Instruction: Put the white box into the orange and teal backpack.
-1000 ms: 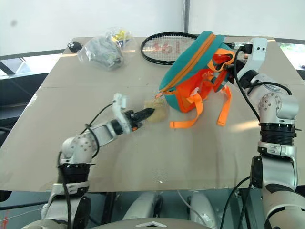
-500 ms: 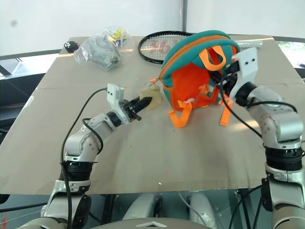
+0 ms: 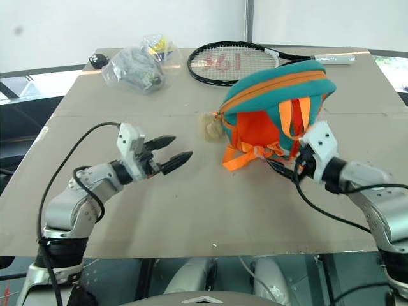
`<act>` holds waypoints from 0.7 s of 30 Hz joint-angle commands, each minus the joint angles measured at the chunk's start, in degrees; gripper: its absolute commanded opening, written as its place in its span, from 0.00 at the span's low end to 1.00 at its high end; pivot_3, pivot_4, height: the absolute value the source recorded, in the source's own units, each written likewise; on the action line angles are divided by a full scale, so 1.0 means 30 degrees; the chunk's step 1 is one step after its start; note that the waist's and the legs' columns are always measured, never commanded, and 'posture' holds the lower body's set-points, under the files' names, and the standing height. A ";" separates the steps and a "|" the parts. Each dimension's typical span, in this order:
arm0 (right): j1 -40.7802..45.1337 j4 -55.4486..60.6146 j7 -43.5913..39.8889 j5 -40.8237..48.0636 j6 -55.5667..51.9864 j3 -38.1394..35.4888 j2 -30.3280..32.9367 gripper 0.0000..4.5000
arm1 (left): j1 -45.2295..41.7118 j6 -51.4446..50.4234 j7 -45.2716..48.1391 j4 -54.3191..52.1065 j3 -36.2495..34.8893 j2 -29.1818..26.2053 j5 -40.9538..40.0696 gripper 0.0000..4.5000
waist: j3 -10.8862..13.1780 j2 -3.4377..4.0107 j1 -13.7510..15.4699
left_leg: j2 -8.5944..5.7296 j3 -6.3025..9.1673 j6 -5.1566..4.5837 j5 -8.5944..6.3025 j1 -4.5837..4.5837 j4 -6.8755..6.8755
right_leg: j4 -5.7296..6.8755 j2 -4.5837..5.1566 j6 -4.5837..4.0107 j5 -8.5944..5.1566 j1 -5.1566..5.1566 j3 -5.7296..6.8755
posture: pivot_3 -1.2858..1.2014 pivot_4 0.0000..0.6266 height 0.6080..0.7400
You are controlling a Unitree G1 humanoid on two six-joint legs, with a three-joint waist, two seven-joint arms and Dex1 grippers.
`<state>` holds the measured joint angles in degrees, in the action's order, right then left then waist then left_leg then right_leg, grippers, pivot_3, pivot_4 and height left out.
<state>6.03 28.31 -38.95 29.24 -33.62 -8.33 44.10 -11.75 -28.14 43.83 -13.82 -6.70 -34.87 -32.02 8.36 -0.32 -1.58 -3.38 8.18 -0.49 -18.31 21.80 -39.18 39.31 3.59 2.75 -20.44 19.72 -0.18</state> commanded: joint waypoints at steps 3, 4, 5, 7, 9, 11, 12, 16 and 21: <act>-0.1896 0.0466 -0.0587 0.0316 0.0894 -0.3419 0.0419 1.00 | 0.2462 -0.0241 0.1157 -0.2024 -0.2014 -0.1211 -0.1264 1.00 | 0.0004 0.0006 -0.0021 | 0.0002 -0.0009 0.0000 0.0000 -0.0023 0.0010 | 0.0000 0.0000 0.0000 0.0000 -0.0010 -0.0021 | 0.52 0.24 1.00; -0.2237 0.0513 -0.0658 0.0376 0.0789 -0.3920 0.0532 1.00 | 0.2922 -0.0236 0.1257 -0.2159 -0.2292 -0.1335 -0.1323 1.00 | 0.0003 0.0006 -0.0002 | 0.0002 -0.0008 0.0000 0.0000 -0.0024 0.0010 | 0.0000 0.0000 0.0000 0.0000 -0.0011 -0.0021 | 0.52 0.24 1.00; -0.2766 0.0502 -0.0836 0.0436 0.0664 -0.4530 0.0677 1.00 | 0.3421 -0.0275 0.1318 -0.2273 -0.2643 -0.1413 -0.1418 1.00 | 0.0004 0.0007 0.0024 | 0.0003 -0.0007 0.0000 0.0000 -0.0026 0.0013 | -0.0001 0.0000 0.0000 0.0000 -0.0014 -0.0020 | 0.52 0.24 1.00; -0.4126 0.0359 -0.1632 0.0326 0.0871 -0.5580 0.1025 1.00 | 0.4231 -0.0246 0.1350 -0.2636 -0.3190 -0.1495 -0.1602 1.00 | 0.0005 0.0008 0.0202 | 0.0004 -0.0005 -0.0001 0.0000 -0.0024 0.0019 | -0.0006 -0.0001 -0.0001 -0.0001 -0.0014 -0.0016 | 0.52 0.24 1.00; -0.5206 0.0200 -0.2283 0.0593 0.0965 -0.6452 0.1108 1.00 | 0.4778 -0.0256 0.1290 -0.2969 -0.3554 -0.1487 -0.1756 1.00 | 0.0005 0.0008 0.0338 | 0.0006 -0.0004 -0.0001 -0.0001 -0.0024 0.0027 | -0.0030 -0.0002 -0.0001 -0.0001 -0.0022 -0.0015 | 0.52 0.24 1.00; -0.6177 -0.0099 -0.2847 0.0396 0.1452 -0.7107 0.1098 1.00 | 0.5346 0.0016 0.1349 -0.3101 -0.3800 -0.1472 -0.1634 1.00 | 0.0004 0.0009 0.0394 | 0.0007 0.0007 -0.0002 -0.0001 -0.0027 0.0030 | -0.0061 -0.0002 -0.0001 0.0000 -0.0046 -0.0005 | 0.52 0.24 1.00; -0.6650 -0.0224 -0.3220 0.0370 0.1687 -0.7364 0.1078 1.00 | 0.5608 0.0211 0.1389 -0.3066 -0.3859 -0.1453 -0.1478 1.00 | 0.0004 0.0009 0.0392 | 0.0007 0.0007 -0.0002 -0.0001 -0.0026 0.0030 | -0.0073 -0.0002 -0.0001 0.0000 -0.0051 -0.0006 | 0.52 0.24 1.00; -0.7683 -0.0684 -0.3787 0.0241 0.2532 -0.7755 0.0697 1.00 | 0.6299 0.0769 0.1387 -0.2966 -0.3793 -0.1362 -0.0978 1.00 | 0.0003 0.0010 0.0345 | 0.0007 0.0002 -0.0003 -0.0002 -0.0034 0.0029 | -0.0094 -0.0005 -0.0001 0.0000 -0.0070 -0.0009 | 0.52 0.24 1.00; -0.7895 -0.0746 -0.3596 -0.0270 0.3198 -0.7141 0.0351 1.00 | 0.6804 0.0716 0.1422 -0.3135 -0.3603 -0.1368 -0.0982 1.00 | 0.0002 0.0015 0.0306 | 0.0013 -0.0002 -0.0003 -0.0002 -0.0039 0.0034 | -0.0093 -0.0012 -0.0001 0.0000 -0.0072 -0.0013 | 0.52 0.24 1.00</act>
